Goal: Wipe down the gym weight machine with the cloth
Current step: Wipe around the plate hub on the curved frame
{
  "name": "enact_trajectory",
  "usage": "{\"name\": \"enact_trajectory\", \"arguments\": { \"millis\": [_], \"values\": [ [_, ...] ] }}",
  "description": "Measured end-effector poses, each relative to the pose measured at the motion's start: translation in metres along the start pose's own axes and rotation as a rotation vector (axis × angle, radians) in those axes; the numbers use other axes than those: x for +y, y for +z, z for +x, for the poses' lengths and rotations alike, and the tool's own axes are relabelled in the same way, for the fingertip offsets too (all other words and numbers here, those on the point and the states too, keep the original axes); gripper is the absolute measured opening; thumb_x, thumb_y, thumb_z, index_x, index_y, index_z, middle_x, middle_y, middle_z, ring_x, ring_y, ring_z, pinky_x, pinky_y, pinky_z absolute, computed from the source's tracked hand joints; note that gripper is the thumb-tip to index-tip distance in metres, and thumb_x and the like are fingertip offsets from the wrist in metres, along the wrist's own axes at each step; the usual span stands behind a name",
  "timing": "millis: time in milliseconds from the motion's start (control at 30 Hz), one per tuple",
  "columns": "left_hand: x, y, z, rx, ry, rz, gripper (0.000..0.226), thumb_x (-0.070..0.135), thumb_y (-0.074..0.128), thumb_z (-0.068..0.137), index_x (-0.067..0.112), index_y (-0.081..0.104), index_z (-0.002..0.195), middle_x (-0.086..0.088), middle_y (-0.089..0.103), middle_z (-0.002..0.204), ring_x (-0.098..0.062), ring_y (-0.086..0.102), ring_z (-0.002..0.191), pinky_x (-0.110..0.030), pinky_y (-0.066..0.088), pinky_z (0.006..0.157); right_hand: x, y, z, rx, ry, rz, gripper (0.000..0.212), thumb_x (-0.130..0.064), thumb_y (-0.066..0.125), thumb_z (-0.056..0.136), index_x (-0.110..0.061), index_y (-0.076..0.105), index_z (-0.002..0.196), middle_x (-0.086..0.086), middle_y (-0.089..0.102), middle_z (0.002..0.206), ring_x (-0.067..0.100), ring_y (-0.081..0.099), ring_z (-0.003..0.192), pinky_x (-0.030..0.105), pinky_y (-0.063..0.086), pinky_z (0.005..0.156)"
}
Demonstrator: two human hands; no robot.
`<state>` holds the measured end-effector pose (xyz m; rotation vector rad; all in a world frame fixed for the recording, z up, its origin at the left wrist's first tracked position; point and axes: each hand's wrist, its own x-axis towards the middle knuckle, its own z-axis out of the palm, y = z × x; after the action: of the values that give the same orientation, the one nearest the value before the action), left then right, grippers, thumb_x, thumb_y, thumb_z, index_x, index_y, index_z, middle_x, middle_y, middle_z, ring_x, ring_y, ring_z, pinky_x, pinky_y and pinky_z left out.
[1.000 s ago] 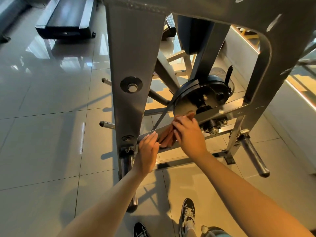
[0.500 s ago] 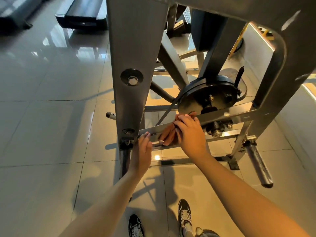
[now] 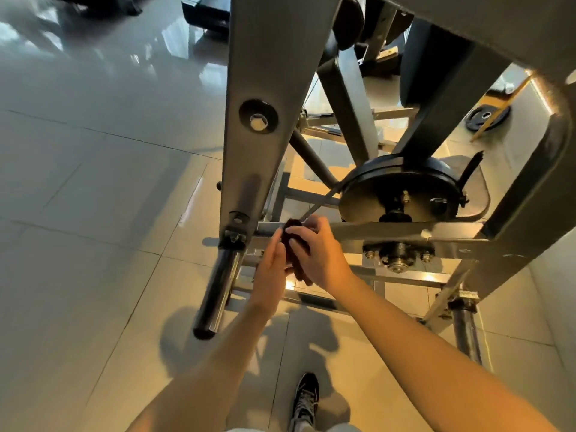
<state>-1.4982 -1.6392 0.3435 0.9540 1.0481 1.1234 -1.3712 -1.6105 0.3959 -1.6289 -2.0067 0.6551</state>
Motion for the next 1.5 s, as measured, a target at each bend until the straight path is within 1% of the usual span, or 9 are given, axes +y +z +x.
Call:
{"name": "enact_trajectory", "arguments": {
  "millis": [167,267,367,533,667,967,1167,1300,1500],
  "values": [
    [-0.009,0.009,0.001,0.237,-0.06,0.049,0.034,0.036,0.04,0.108,0.038,0.046,0.142,0.005,0.056,0.14,-0.017,0.055,0.13,-0.05,0.046,0.11,-0.002,0.0,0.005,-0.271,-0.146,-0.032,0.034,-0.015,0.047,0.106,-0.02,0.061,0.137,0.001,0.064,0.131,0.015,0.06,0.118,0.031,0.048,0.105],
    [-0.016,0.012,0.002,0.471,-0.056,0.272,0.033,0.03,0.043,0.108,0.03,0.049,0.14,0.0,0.047,0.145,-0.02,0.05,0.133,-0.042,0.039,0.114,0.018,-0.018,0.012,-0.139,-0.23,-0.172,0.032,-0.007,0.062,0.096,-0.019,0.069,0.125,0.002,0.067,0.124,0.021,0.065,0.108,0.029,0.055,0.09],
    [-0.024,0.013,0.009,0.703,-0.141,0.171,0.035,0.028,0.043,0.108,0.025,0.049,0.143,-0.005,0.036,0.153,-0.024,0.045,0.138,-0.035,0.038,0.108,0.039,-0.029,0.02,-0.047,-0.189,-0.287,0.028,-0.01,0.062,0.097,-0.016,0.073,0.121,0.005,0.069,0.121,0.025,0.065,0.107,0.029,0.052,0.082],
    [-0.028,0.033,0.026,0.757,-0.175,-0.14,0.022,0.034,0.038,0.109,0.038,0.049,0.128,-0.002,0.052,0.14,-0.018,0.054,0.127,-0.022,0.044,0.091,0.043,-0.026,0.02,-0.03,-0.24,-0.272,0.026,-0.011,0.062,0.097,-0.014,0.074,0.12,0.005,0.07,0.121,0.022,0.066,0.106,0.026,0.053,0.085],
    [-0.035,0.065,0.02,0.737,-0.154,0.028,0.036,0.024,0.043,0.108,0.025,0.052,0.144,-0.001,0.046,0.145,-0.02,0.051,0.13,-0.029,0.048,0.098,0.046,-0.029,0.018,-0.057,-0.245,-0.291,0.025,-0.015,0.059,0.099,-0.016,0.072,0.12,0.002,0.07,0.12,0.02,0.065,0.108,0.028,0.054,0.087],
    [-0.043,0.05,0.025,0.749,-0.159,0.097,0.024,0.014,0.056,0.102,0.029,0.064,0.119,0.003,0.056,0.129,-0.016,0.056,0.121,-0.031,0.049,0.101,0.049,-0.033,0.013,-0.082,-0.278,-0.326,0.025,-0.016,0.056,0.101,-0.019,0.074,0.119,-0.002,0.069,0.125,0.018,0.064,0.113,0.03,0.058,0.091],
    [-0.027,0.069,0.024,0.775,-0.141,-0.001,0.02,0.013,0.056,0.102,0.024,0.062,0.117,0.002,0.057,0.127,-0.014,0.058,0.111,-0.008,0.048,0.064,0.054,-0.043,-0.005,-0.002,-0.254,-0.293,0.024,-0.01,0.062,0.097,-0.014,0.075,0.117,0.001,0.071,0.121,0.019,0.064,0.115,0.029,0.051,0.098],
    [-0.035,0.09,0.016,0.656,-0.043,0.14,0.014,0.02,0.061,0.1,0.026,0.063,0.112,0.003,0.058,0.121,-0.01,0.058,0.109,-0.016,0.052,0.086,0.058,-0.05,-0.009,0.001,-0.253,-0.306,0.024,-0.006,0.062,0.097,-0.011,0.075,0.116,0.004,0.071,0.121,0.021,0.064,0.114,0.032,0.051,0.099],
    [-0.032,0.063,0.021,0.752,-0.139,-0.006,0.023,0.017,0.057,0.102,0.04,0.056,0.102,0.0,0.055,0.13,-0.017,0.056,0.117,-0.013,0.044,0.078,0.067,-0.067,-0.019,0.018,-0.169,-0.389,0.031,-0.007,0.066,0.095,-0.013,0.071,0.125,0.006,0.068,0.128,0.026,0.061,0.12,0.036,0.047,0.105]
  ]
}}
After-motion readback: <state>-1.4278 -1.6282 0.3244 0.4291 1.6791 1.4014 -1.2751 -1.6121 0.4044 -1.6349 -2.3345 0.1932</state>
